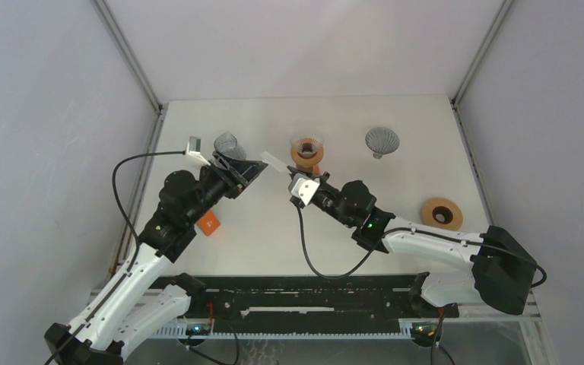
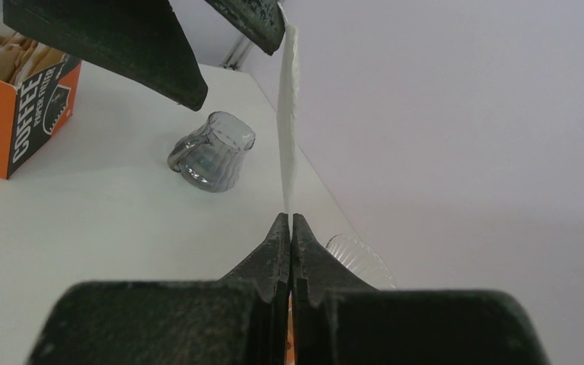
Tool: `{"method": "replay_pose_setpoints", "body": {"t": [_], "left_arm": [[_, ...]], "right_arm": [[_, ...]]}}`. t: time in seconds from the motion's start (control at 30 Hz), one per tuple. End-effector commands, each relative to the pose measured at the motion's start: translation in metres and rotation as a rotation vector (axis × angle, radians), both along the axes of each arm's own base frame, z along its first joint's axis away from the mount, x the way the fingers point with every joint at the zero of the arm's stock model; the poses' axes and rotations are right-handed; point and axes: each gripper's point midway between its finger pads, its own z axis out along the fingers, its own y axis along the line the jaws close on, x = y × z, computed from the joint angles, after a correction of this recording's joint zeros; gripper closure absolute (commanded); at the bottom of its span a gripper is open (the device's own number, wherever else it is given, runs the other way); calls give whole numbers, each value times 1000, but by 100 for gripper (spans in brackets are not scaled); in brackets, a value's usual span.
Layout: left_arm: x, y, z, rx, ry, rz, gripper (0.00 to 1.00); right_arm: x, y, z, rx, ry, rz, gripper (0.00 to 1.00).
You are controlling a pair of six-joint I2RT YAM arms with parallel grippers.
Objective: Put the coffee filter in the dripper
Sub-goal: Pick up the coffee filter from the coffee filter holder.
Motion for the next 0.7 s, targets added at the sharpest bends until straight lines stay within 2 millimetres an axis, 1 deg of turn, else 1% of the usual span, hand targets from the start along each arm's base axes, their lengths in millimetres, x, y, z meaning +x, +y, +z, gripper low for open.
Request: {"method": "replay_pose_setpoints", "body": {"t": [0.0, 0.17, 0.43, 0.67], "left_arm": [[-6, -3, 43, -68, -95, -26, 35], [-6, -1, 45, -77, -96, -13, 35], [-4, -3, 41, -78, -76, -15, 35], [-1, -4, 37, -87, -53, -10, 35]], "right_arm": [[1, 0, 6, 16, -36, -16, 100], [0, 1, 5, 9, -42, -18, 100], [-1, 1, 6, 3, -62, -24, 100], [-3, 5, 3, -16, -81, -28, 100]]}}
